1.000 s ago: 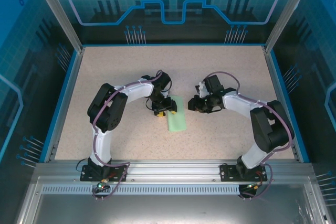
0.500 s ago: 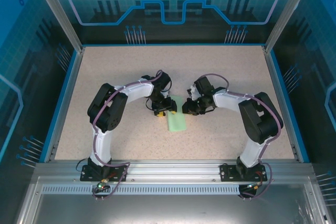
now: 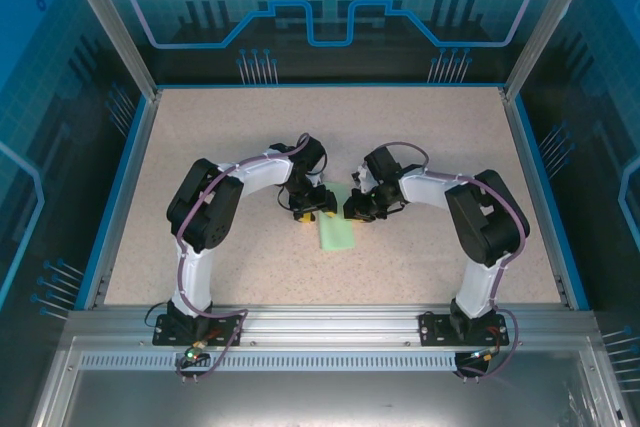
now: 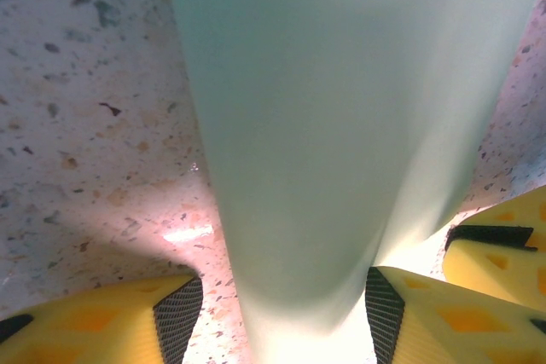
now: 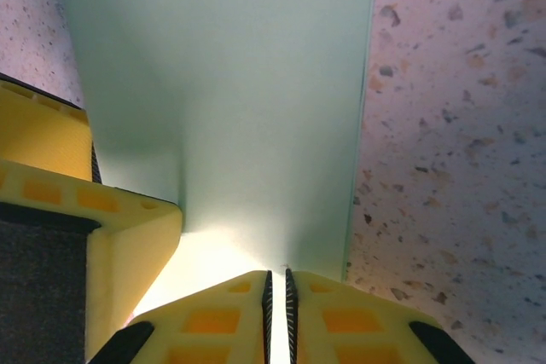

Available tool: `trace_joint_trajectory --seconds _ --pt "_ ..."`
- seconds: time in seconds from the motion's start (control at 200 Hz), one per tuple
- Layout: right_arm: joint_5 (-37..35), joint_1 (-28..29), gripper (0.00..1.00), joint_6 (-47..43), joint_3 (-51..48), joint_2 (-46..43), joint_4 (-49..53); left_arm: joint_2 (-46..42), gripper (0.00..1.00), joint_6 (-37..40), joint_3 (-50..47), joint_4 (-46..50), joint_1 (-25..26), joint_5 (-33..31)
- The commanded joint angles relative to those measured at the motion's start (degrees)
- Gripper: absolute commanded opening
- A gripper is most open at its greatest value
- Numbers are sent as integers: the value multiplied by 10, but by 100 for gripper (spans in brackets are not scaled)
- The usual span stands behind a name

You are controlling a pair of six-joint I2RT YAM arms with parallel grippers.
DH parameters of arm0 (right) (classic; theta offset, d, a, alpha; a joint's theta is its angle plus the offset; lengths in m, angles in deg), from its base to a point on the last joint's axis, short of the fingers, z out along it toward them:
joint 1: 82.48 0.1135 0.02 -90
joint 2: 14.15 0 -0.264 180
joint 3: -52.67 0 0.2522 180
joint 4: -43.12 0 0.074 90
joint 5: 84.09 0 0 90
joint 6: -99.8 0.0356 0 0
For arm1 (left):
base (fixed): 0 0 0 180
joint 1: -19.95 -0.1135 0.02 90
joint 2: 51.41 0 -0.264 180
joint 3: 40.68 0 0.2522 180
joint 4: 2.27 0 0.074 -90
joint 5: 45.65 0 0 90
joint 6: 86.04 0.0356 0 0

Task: Fold a paper plane with a square sheet of paper (fold left side to right side)
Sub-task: Hold the square sheet of paper at the center of the table.

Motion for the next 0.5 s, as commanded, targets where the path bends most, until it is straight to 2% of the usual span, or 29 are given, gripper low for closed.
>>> trace_joint_trajectory --seconds 0.0,0.495 --pt "-7 9 15 -10 12 14 25 76 60 -3 -33 -28 27 -24" --pt "-18 10 15 -17 15 25 36 76 60 -3 -35 -28 27 -25"
